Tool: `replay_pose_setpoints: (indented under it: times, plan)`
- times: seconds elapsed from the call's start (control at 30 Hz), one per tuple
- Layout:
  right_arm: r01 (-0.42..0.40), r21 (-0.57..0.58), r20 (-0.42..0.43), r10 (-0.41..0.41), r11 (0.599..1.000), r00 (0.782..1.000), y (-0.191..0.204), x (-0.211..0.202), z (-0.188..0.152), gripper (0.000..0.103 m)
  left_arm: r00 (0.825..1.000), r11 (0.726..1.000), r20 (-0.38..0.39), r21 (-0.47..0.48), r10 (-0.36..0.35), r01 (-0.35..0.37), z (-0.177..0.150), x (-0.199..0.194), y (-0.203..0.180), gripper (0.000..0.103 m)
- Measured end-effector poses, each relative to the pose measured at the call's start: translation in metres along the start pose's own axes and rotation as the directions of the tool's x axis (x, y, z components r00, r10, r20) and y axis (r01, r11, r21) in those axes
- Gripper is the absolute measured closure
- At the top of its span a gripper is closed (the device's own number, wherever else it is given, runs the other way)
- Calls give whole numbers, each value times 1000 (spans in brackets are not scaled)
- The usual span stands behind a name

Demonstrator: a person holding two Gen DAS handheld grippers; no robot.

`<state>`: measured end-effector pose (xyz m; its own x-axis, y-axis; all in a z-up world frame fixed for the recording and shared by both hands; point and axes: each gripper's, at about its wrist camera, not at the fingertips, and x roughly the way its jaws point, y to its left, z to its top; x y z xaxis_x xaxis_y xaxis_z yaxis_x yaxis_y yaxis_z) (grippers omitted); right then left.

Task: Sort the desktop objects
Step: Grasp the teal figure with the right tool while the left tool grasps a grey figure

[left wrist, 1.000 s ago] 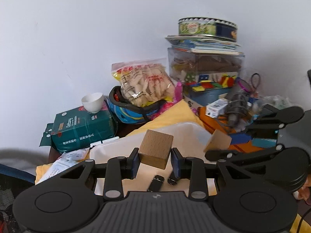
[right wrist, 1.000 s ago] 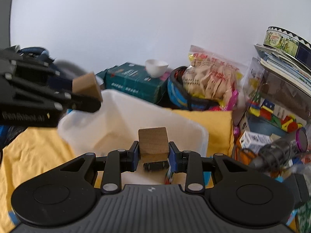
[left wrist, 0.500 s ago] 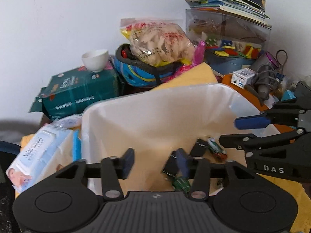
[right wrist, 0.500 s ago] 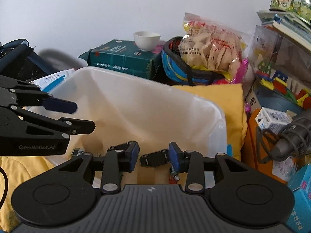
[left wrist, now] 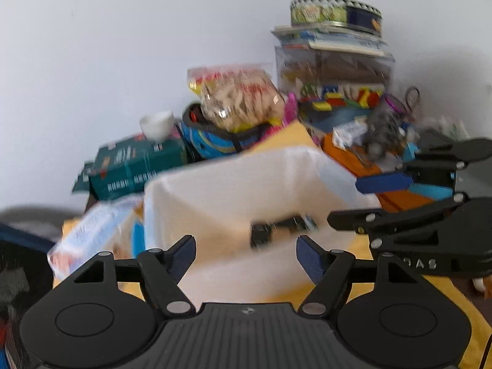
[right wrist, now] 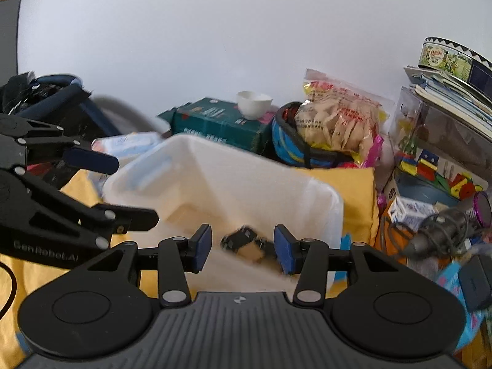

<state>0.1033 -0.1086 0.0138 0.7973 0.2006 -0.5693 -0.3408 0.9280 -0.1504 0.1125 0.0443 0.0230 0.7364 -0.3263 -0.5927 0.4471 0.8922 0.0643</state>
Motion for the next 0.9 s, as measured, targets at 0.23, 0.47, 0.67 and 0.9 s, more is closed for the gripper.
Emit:
replay_pose_setpoints:
  times: [0.23,0.47,0.67,0.9]
  plan:
    - [-52,9,-86,52,999,995,7,-19,-51,53,993,1000,-115,-27,-8,5,-58,-12,-23,28]
    - [-112,-24,-150,107,993,983,12,-53,-115,53,979,997,-201,-76,-29,14,-104,-31,-39,28]
    - [-191,-22,-262,179,981,948,19,-72,-156,62,959,996,-271,-57,-82,69,-134,-40,-69,28]
    - [-207,-71,-293,178,976,940,27,-81,-167,64,954,992,-272,-54,-123,112,-143,-44,-90,28]
